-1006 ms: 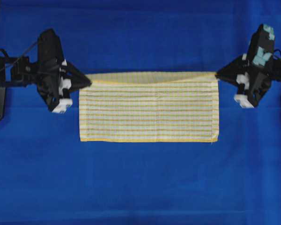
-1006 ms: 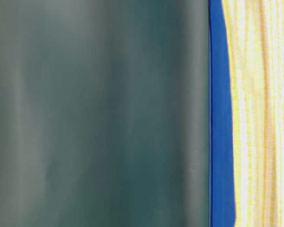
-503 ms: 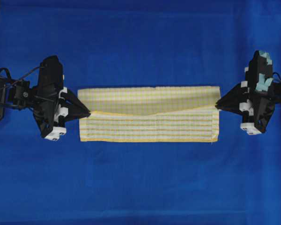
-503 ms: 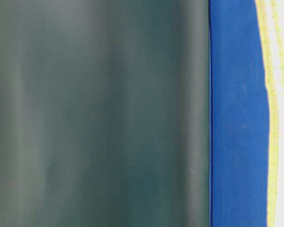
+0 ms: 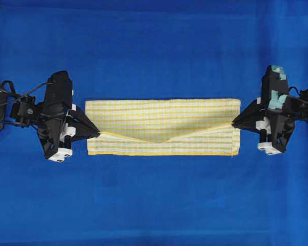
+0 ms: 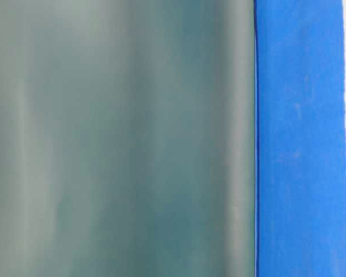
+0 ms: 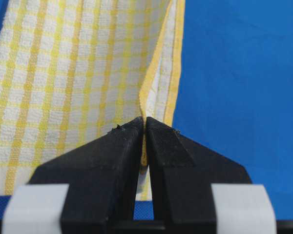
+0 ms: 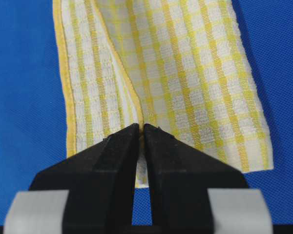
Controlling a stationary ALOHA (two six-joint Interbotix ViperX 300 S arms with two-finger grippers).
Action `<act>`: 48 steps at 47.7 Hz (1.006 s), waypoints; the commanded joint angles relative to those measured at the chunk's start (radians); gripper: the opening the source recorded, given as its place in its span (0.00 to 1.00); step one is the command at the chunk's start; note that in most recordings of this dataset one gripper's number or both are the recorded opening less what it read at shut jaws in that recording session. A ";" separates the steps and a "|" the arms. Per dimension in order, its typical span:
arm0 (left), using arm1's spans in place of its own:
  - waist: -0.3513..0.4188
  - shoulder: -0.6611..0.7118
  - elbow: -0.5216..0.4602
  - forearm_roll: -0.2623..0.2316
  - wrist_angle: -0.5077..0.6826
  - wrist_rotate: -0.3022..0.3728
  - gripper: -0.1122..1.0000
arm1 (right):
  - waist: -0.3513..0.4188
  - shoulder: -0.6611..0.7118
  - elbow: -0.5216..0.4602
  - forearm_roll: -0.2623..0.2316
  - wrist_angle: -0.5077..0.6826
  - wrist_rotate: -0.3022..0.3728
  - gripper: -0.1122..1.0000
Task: Fold the yellow towel.
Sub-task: 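Release the folded edge and move both grippers to the strip's ends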
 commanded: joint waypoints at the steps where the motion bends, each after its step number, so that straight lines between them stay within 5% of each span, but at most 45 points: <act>1: -0.003 0.006 -0.017 0.000 -0.006 0.003 0.12 | 0.008 0.009 -0.025 0.003 -0.008 -0.002 0.15; 24: -0.005 0.028 -0.031 0.000 0.029 -0.003 0.16 | 0.049 0.049 -0.049 0.009 -0.003 0.000 0.15; 28: -0.005 0.028 -0.034 -0.002 0.031 -0.003 0.32 | 0.052 0.049 -0.051 0.011 0.006 0.000 0.27; 37: 0.002 0.009 -0.037 0.000 0.034 0.005 0.81 | 0.054 0.037 -0.054 0.006 0.017 -0.006 0.80; 40: 0.014 0.000 -0.035 0.000 0.044 0.006 0.80 | 0.049 0.025 -0.054 0.003 0.017 -0.011 0.86; 48: 0.077 -0.005 -0.038 0.002 0.069 0.026 0.72 | -0.012 0.003 -0.041 -0.006 0.018 -0.012 0.81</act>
